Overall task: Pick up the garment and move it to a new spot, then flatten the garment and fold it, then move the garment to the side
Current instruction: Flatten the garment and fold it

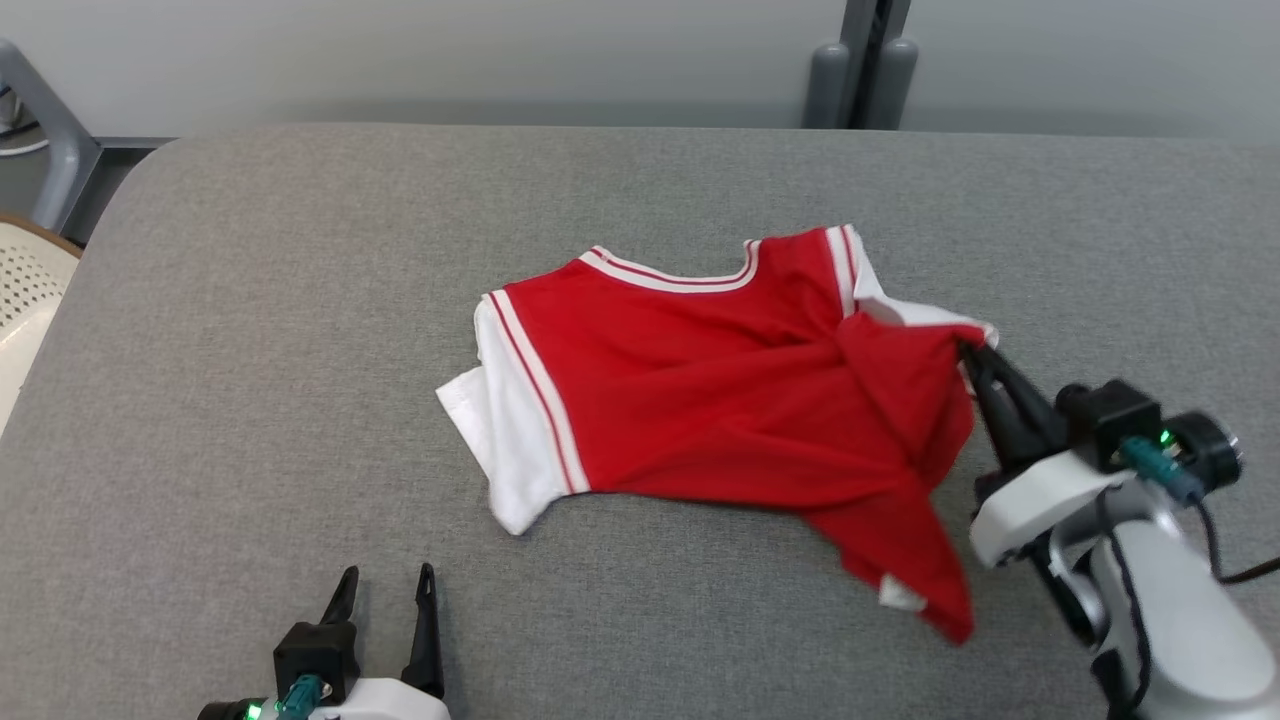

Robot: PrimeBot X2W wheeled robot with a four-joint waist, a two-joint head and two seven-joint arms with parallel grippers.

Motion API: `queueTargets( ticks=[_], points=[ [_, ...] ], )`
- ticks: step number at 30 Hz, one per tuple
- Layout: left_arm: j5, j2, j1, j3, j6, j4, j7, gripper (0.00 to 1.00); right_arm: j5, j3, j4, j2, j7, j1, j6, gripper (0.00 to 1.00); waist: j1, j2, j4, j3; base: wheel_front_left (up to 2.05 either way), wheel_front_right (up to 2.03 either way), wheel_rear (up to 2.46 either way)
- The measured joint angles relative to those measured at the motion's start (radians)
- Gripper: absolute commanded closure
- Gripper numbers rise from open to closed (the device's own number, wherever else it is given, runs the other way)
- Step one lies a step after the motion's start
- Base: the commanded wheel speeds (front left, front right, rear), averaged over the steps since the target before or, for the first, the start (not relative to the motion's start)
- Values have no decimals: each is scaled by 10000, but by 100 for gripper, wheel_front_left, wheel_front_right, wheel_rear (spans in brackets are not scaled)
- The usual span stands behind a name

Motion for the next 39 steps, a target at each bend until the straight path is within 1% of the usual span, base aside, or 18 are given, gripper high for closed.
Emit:
queueTargets(
  ticks=[3, 7, 10, 14, 15, 16, 17, 19, 22, 26, 28, 29, 34, 39],
  points=[
    [-67, 2, -118, -230, -4, -6, 0, 0, -410, -50, 280, -685, 0, -958, 0, 100, 0, 0, 254, 99, 0, 0, 0],
    [-199, 2, -210, -579, -2, -6, 0, 0, -980, 324, 1131, -1505, -2, -2188, 0, 100, 0, 0, 725, 225, 0, 0, 0],
    [-309, 6, -235, -803, 8, 31, 0, 0, -1375, 360, 1896, -1979, 0, -3109, 0, 100, 0, 0, 1135, 344, 0, 0, 0],
    [-357, 2, -283, -1070, 40, 48, 0, 0, -1965, -46, 2909, -2353, 0, -4237, 0, 100, 1, 0, 1692, 534, 0, 0, 0],
    [-383, 4, -286, -1108, 44, 50, 0, 0, -2054, -167, 3179, -2343, 0, -4424, 0, 68, 0, 0, 1817, 583, 0, 0, 0],
    [-395, 8, -285, -1139, 46, 59, 0, 0, -2217, -219, 3475, -2330, -2, -4567, 0, 13, 0, 0, 1930, 628, 0, 0, 0],
    [-408, 8, -284, -1164, 61, 63, 0, 0, -2395, -330, 3862, -2280, 8, -4671, 0, 0, 1, 0, 2030, 671, 0, 0, 0],
    [-416, 10, -278, -1170, 102, 65, 0, 0, -2456, -700, 4372, -2100, 42, -4737, 0, 0, 0, 0, 2147, 738, 0, 0, 0],
    [-453, 10, -228, -1137, 130, 102, 0, 0, -2606, -1118, 4583, -1739, 36, -4731, 0, 0, 0, 0, 2065, 750, 0, 0, 0],
    [-472, 6, -236, -1103, 130, 63, 0, 0, -2428, -2025, 4103, -1505, 25, -4225, 0, 0, 0, 0, 1720, 737, 0, 0, 0],
    [-447, 4, -305, -1089, 130, 8, 0, 0, -2399, -2274, 3747, -1415, 25, -3776, 0, 0, 0, 0, 1520, 746, 0, 0, 0],
    [-447, 4, -305, -1089, 130, 8, 0, 0, -2399, -2274, 3747, -1415, 25, -3776, 0, 0, 0, 0, 1520, 746, 0, 0, 0],
    [-385, 2, -439, -1076, 130, -77, 0, 0, -2128, -2844, 3060, -1189, 25, -2713, 0, 0, 0, 0, 1004, 785, 0, 0, 0],
    [-326, 0, -556, -1066, 115, -107, 0, 0, -1929, -3089, 2840, -1057, 25, -2252, 0, 0, 0, 0, 674, 893, 0, 0, 0]
  ],
)
